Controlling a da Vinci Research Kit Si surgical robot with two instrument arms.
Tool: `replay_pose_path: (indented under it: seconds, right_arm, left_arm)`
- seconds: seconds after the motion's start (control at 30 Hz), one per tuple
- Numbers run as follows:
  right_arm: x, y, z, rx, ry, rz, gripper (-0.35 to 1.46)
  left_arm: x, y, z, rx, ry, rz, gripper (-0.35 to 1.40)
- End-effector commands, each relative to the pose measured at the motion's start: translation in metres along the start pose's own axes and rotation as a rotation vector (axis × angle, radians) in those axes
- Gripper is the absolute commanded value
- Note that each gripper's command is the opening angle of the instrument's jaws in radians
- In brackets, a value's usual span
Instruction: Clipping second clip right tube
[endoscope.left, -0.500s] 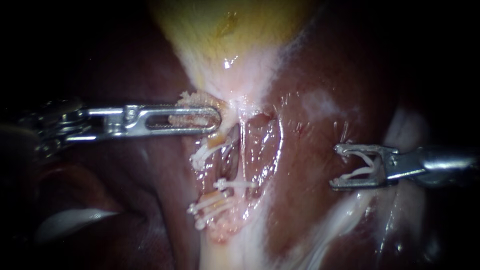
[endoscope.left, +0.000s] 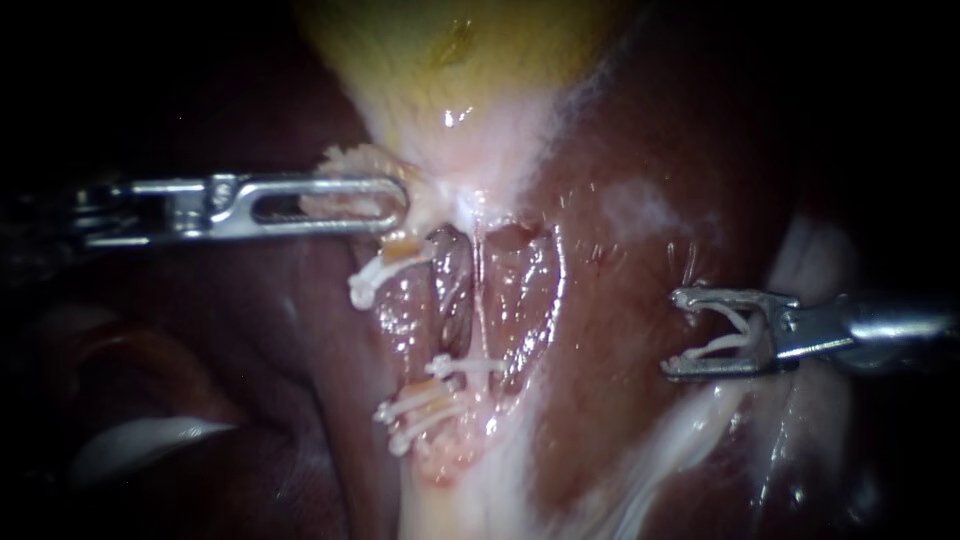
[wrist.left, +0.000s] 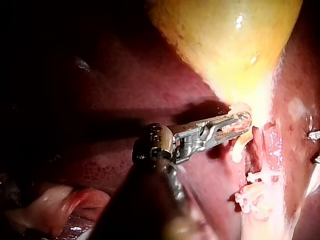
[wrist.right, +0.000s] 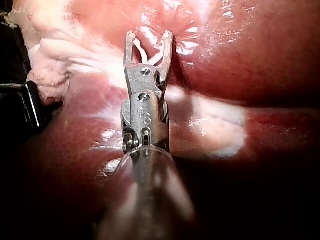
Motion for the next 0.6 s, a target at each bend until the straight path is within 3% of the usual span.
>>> replay_pose_path:
  seconds: [0.03,0.27,0.6]
  right_arm:
    - [0.0000,0.0000,0.0000,0.000,0.000,0.000,0.41]
    - [0.0001,0.0000,0.0000,0.000,0.000,0.001,0.41]
    - [0.0002,-0.0001,-0.0001,0.001,0.000,0.001,0.41]
  left_arm:
    - [-0.0003,-0.0002,-0.0004,0.000,-0.007,0.004,-0.35]
    - [-0.0013,-0.0013,-0.0018,0.002,-0.022,0.008,-0.35]
    - [-0.0012,-0.0012,-0.0022,-0.002,-0.024,0.008,-0.35]
